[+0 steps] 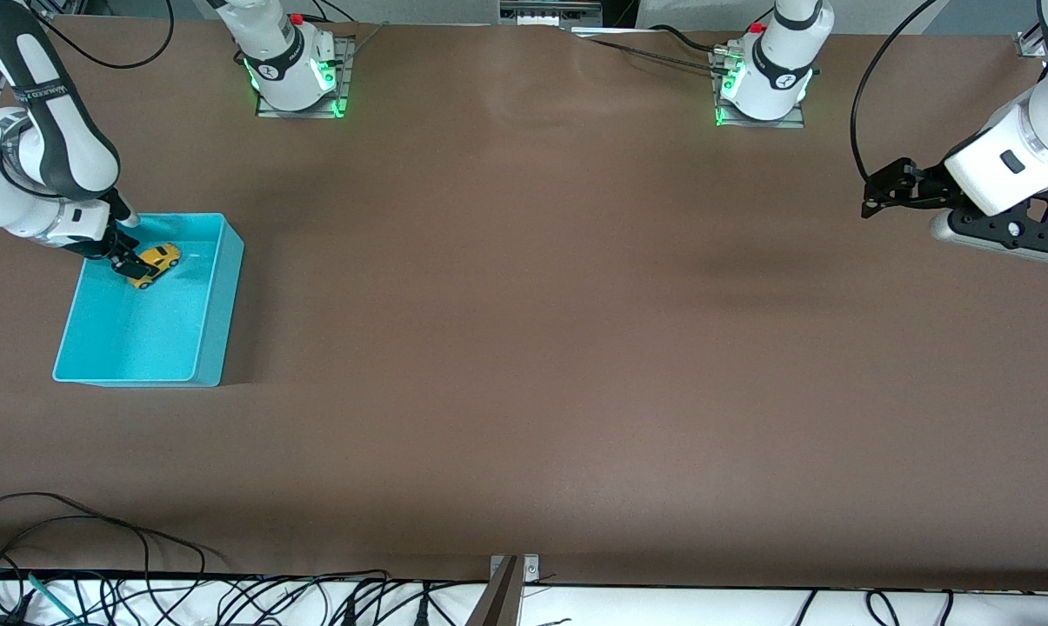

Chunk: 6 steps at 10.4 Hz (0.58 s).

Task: Wind up and store yellow beetle car
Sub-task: 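Lower the car into the bin and open the right gripper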

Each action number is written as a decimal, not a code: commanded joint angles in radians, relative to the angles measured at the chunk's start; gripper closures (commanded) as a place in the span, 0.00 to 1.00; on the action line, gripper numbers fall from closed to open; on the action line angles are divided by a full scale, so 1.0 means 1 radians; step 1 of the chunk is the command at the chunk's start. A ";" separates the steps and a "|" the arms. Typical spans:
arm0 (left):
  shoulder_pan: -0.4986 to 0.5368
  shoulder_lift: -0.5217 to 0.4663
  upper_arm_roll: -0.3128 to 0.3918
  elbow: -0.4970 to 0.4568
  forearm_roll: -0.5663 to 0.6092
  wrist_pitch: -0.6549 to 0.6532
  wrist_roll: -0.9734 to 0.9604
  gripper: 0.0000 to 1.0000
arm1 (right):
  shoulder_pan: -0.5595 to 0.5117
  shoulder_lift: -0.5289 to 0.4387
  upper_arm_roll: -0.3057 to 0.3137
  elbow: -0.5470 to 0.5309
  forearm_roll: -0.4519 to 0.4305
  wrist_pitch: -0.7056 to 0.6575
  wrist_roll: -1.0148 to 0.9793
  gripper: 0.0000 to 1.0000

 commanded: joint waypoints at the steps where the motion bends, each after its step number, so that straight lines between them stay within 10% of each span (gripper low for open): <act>1: 0.000 0.013 0.007 0.033 -0.029 -0.012 -0.012 0.00 | -0.016 -0.071 0.025 0.021 0.014 -0.100 0.027 0.00; 6: 0.000 0.013 0.006 0.033 -0.029 -0.013 -0.012 0.00 | 0.059 -0.192 0.097 0.145 0.068 -0.328 0.356 0.00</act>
